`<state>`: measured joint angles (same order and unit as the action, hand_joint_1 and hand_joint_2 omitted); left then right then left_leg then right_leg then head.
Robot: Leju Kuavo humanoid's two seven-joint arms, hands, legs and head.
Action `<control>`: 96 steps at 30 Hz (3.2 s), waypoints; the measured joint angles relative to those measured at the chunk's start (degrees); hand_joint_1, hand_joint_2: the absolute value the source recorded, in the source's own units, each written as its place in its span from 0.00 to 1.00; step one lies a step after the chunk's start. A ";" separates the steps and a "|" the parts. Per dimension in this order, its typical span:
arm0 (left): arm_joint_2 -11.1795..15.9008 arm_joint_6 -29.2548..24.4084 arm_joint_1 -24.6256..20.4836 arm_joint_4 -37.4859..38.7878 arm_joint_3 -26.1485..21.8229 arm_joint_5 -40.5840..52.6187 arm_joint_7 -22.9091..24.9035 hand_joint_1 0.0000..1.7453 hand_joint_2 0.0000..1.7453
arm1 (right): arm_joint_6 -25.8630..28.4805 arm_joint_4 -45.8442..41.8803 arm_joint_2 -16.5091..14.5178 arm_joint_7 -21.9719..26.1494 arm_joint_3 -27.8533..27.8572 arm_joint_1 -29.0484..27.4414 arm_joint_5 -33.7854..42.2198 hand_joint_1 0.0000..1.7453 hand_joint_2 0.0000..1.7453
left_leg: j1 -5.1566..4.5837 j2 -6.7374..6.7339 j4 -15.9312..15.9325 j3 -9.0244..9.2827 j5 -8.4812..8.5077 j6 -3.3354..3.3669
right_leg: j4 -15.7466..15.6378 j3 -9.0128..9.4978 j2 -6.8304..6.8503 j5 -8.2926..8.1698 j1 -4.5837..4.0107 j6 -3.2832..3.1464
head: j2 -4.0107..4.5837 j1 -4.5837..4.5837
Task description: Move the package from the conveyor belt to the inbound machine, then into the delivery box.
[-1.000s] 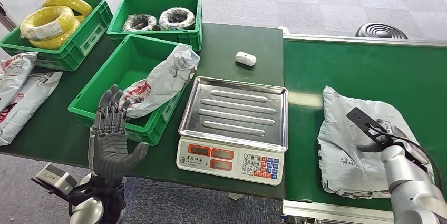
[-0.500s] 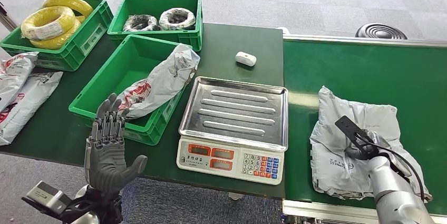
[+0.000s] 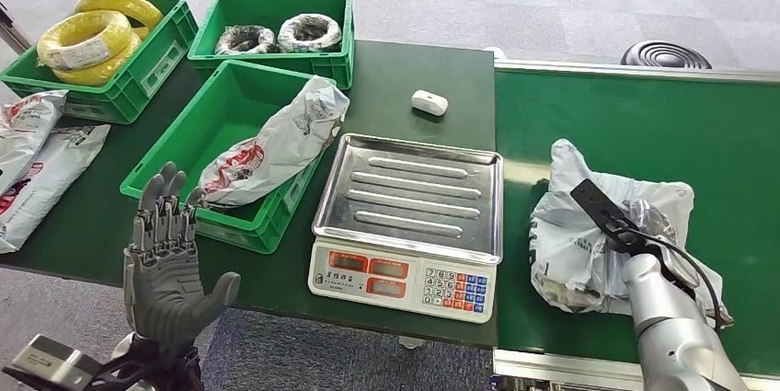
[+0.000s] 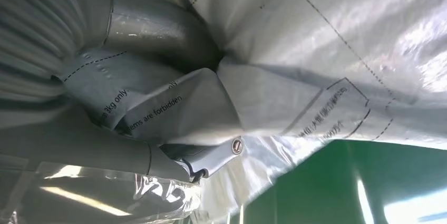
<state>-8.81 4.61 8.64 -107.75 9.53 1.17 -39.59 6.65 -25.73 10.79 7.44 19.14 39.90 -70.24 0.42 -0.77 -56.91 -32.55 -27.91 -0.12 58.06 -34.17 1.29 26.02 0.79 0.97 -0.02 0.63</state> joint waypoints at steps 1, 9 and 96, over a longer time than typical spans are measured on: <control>-0.33 0.03 0.58 -0.60 -0.26 0.22 -0.03 0.00 1.00 | 3.44 -1.96 -0.56 -0.31 -0.47 -0.05 -0.84 1.00 1.00 | 0.00 0.00 0.00 -0.01 0.00 0.00 | 0.00 -0.01 0.00 0.00 0.00 0.00 | 0.00 0.01; -2.19 1.28 2.26 -3.11 -1.29 0.89 0.22 0.00 1.00 | 27.06 -37.73 -7.64 -0.89 -7.66 -8.18 -13.44 1.00 1.00 | 0.07 0.08 0.01 -0.03 -0.02 -0.04 | 0.00 -0.07 0.12 0.10 -0.07 -0.02 | 0.00 0.02; 1.84 -12.62 -12.15 3.02 7.57 9.47 0.18 0.00 1.00 | 32.93 -102.76 -25.78 32.57 -32.40 -33.26 27.93 0.00 1.00 | 0.15 -0.22 0.01 0.20 -0.10 -0.16 | -0.03 0.04 -0.11 0.13 -0.19 -0.18 | 0.00 -0.01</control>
<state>-6.97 -8.01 -3.51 -104.73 17.10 10.64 -39.41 39.58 -128.49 -14.99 40.01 -13.27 6.64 -42.31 0.57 -0.99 -56.90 -32.34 -28.01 -0.28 58.04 -34.13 1.18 26.15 0.61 0.78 -0.02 0.62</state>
